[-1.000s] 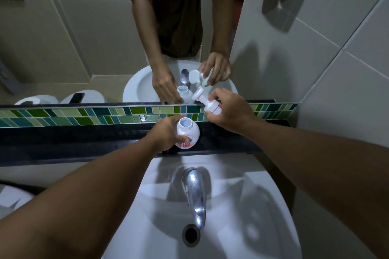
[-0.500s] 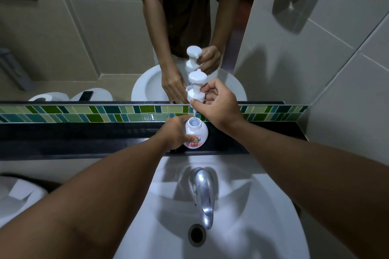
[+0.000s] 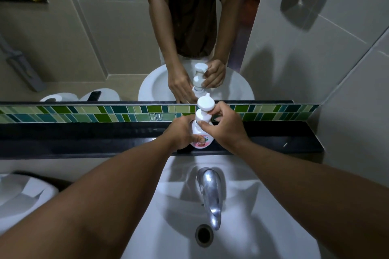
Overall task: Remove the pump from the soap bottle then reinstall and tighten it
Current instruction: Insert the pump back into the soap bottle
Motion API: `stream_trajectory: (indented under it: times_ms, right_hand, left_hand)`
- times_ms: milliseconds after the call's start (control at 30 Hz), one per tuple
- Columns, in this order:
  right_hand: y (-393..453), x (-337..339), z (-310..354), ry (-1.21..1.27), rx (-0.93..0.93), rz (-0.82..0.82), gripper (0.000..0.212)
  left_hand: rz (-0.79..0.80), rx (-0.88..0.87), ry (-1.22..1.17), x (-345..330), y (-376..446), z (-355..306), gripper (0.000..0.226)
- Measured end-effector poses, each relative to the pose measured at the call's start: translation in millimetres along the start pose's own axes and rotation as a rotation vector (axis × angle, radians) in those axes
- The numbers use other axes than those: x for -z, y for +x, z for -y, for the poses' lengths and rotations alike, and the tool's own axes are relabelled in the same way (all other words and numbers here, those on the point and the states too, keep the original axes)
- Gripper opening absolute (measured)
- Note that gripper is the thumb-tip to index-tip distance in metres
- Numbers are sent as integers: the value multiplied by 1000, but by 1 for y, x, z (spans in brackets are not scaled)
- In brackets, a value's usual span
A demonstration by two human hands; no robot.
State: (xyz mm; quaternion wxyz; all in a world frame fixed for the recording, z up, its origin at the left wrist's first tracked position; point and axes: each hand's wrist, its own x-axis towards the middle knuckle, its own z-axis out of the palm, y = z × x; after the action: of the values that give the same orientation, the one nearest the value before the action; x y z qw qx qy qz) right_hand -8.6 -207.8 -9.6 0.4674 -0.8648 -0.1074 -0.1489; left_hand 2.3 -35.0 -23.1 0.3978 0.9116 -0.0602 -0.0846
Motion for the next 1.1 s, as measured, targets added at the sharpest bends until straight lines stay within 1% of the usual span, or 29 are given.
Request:
stream_trajectory:
  times_ms: [200, 367, 467, 600, 700, 767, 933, 1033, 1100]
  right_hand:
    - [-7, -8, -8, -25, -78, 65, 41]
    - [-3, -12, -3, -54, -177, 54, 46]
    - [-2, -17, 1, -155, -255, 22, 52]
    - [-2, -33, 11, -198, -287, -47, 63]
    - [-1, -38, 15, -258, -386, -47, 74]
    - [-6, -36, 16, -289, -407, -37, 80]
    - [-16, -13, 7, -330, -388, 69, 92]
    - [-9, 6, -1, -250, -343, 174, 93]
    - [0, 21, -2, -146, -276, 245, 87]
  left_hand:
    - [3, -14, -76, -1, 0, 4, 67]
    - [-3, -22, -129, -3, -1, 10, 66]
    - [-24, -27, -154, -6, -2, 14, 63]
    - [-32, -55, -90, -6, -2, 13, 65]
    - [-37, -74, -87, -7, -2, 14, 61]
    - [-31, -95, -117, -7, -3, 16, 61]
    - [-25, -95, -155, -7, -3, 18, 64]
    - [-16, -80, -174, -6, -2, 16, 64]
    - [0, -70, -192, -6, -3, 15, 63]
